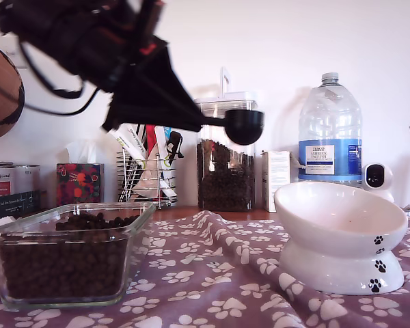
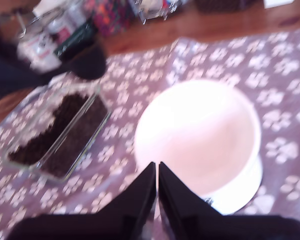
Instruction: Measure one spoon of cat food and pour it into the food bowl
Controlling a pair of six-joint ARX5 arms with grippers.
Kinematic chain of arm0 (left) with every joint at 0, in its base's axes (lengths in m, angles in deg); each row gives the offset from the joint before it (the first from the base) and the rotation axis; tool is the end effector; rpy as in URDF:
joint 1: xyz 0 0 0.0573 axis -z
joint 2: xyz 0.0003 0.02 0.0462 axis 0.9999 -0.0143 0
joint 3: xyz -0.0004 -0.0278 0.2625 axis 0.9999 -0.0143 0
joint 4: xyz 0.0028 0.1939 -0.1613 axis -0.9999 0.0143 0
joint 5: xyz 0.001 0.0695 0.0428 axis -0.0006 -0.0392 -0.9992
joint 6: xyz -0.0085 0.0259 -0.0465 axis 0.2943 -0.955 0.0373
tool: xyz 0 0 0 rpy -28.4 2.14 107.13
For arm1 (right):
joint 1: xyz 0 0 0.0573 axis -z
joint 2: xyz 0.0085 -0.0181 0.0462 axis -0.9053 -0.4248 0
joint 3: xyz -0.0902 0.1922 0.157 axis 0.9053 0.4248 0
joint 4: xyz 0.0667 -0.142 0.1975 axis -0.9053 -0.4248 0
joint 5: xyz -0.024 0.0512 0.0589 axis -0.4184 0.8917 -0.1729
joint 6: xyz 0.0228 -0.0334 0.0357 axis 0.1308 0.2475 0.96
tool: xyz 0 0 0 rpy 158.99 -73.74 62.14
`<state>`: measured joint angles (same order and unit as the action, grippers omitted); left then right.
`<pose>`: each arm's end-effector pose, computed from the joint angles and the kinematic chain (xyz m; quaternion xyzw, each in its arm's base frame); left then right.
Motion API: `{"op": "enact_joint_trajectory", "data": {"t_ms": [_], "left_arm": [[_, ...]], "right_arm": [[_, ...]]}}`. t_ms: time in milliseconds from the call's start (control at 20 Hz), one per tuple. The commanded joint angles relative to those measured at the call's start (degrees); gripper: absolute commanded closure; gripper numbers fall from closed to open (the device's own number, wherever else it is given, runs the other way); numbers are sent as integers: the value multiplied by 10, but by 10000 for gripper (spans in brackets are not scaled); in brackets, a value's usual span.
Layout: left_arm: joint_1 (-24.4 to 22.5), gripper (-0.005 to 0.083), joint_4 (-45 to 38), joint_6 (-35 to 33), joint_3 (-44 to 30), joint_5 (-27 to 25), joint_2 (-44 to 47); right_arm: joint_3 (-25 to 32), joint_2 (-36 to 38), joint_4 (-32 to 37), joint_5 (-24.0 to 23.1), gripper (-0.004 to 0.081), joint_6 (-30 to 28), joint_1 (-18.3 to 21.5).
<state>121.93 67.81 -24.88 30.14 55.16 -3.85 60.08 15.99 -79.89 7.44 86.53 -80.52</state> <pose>0.2603 -0.1884 0.2458 -0.0425 0.3918 -0.5180 0.7592 0.1027 0.0393 0.1900 0.1190 0.2424 0.2755 0.9226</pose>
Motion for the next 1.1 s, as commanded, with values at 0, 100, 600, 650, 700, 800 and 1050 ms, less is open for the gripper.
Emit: {"op": "enact_joint_trajectory", "data": {"t_ms": [0, 100, 600, 650, 700, 800, 1050], "left_arm": [[15, 794, 26, -32, 45, -24, -26], [33, 794, 60, -70, 88, -51, -60], [135, 794, 83, -300, 148, -294, -105], [144, 794, 76, -316, 148, -307, -105], [156, 794, 69, -335, 148, -326, -105], [170, 794, 49, -379, 148, -365, -105], [192, 794, 0, -478, 148, -419, -105]], "right_arm": [[-25, -3, -23, -7, 783, 1, -16], [-38, -4, -46, -35, 783, 16, -29], [-94, -169, -95, -74, 783, 30, -38], [-101, -188, -94, -73, 783, 28, -38], [-107, -206, -94, -73, 783, 24, -38], [-116, -231, -96, -73, 783, 8, -38], [-120, -246, -95, -73, 782, -28, -38]]}}
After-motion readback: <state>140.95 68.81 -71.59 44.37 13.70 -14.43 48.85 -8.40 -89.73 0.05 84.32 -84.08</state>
